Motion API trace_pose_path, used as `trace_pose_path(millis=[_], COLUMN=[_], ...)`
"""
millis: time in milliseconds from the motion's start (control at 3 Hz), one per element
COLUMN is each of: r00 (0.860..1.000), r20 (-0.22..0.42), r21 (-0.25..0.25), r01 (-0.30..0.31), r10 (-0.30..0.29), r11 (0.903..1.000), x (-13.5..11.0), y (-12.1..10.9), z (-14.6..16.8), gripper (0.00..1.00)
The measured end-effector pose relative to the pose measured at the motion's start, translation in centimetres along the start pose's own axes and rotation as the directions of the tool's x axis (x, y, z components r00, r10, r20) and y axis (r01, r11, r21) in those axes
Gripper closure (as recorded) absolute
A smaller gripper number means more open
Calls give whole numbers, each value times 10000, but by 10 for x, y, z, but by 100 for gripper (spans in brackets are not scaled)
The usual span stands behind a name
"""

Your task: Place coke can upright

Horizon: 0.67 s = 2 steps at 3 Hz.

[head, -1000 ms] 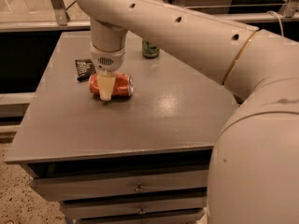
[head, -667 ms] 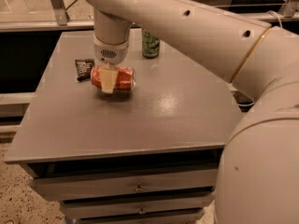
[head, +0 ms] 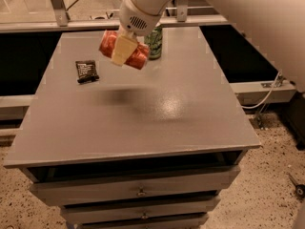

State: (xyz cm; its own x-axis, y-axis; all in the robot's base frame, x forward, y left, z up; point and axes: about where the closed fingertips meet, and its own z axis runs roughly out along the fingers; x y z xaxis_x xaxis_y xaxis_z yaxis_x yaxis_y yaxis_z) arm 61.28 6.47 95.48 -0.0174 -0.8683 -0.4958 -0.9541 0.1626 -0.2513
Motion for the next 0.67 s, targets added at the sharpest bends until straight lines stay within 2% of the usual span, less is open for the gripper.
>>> trace_pose_path(millis=[333,667], r00=[9727,8693], r20=[2320,4943], r21=[300,250], r01=[1,-59], r10=[-71,-72], r11=[9995,9997], x=[8,39], y=[-18,-24], z=[-27,-48], gripper=[100,100])
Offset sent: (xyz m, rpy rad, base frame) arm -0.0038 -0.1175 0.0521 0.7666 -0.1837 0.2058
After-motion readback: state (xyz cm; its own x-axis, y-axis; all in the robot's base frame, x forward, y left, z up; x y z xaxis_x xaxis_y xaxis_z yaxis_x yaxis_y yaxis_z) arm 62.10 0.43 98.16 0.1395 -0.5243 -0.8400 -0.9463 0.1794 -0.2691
